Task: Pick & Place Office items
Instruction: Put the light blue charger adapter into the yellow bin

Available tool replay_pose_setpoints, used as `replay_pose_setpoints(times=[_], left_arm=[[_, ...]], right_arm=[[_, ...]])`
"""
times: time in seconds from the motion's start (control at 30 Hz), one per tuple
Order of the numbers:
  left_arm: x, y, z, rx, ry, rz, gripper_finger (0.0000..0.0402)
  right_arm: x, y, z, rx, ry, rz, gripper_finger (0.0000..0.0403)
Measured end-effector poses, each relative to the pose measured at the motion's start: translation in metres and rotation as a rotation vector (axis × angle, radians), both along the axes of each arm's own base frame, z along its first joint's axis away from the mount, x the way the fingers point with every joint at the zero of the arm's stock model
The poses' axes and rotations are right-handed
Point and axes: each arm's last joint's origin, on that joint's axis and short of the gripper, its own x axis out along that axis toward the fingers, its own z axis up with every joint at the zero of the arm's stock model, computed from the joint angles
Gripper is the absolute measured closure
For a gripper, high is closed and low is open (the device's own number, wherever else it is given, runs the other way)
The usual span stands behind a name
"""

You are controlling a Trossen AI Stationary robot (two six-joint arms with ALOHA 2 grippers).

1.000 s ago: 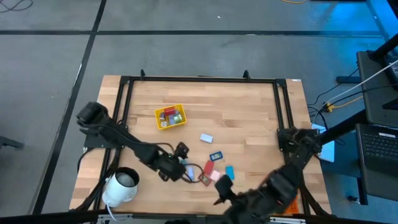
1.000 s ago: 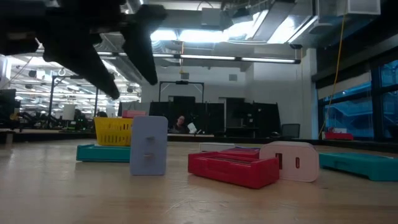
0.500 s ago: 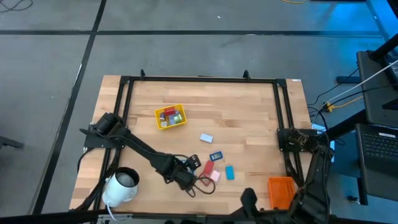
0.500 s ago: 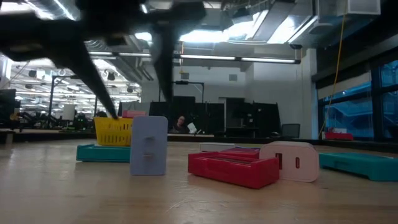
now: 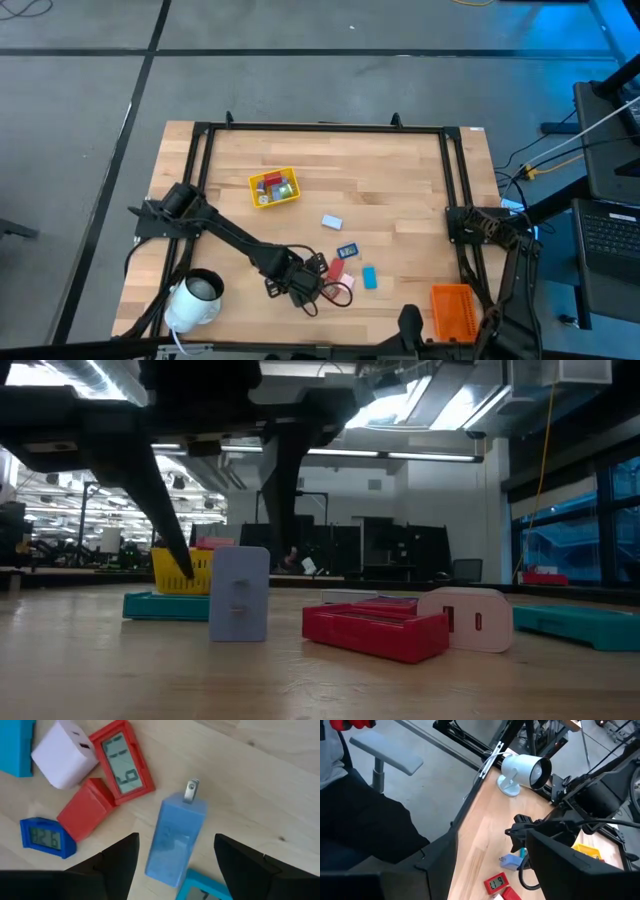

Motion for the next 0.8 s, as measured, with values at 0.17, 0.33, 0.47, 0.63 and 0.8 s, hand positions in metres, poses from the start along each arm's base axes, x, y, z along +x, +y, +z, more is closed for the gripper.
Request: replay_pose_setpoints(times=[0.17, 0.33, 0.47, 0.63, 0.8], left_arm=[[0.001, -0.001, 0.000, -0.029, -0.003, 0.013, 0.0198], [0.003, 0.004, -0.003, -0.077, 0.030, 0.050, 0.0271], [0.006, 0.006, -0.003, -0.086, 0.024, 0.064, 0.0288], [0.009, 0.020, -0.001, -0.007, -0.016, 0.148, 0.0288], [0.012, 0.051, 0.030, 0.046, -0.157, 0.376, 0.0288]], right_arm=[[0.000, 0.000, 0.000, 0.003, -0.006, -0.012, 0.0164], [0.000, 0.000, 0.000, 0.004, -0.010, -0.019, 0.0164], [0.000, 0.000, 0.000, 0.009, -0.009, -0.021, 0.0164], [-0.002, 0.001, 0.000, 0.022, -0.007, -0.023, 0.0164], [-0.009, 0.007, -0.003, 0.035, -0.002, -0.019, 0.0164]])
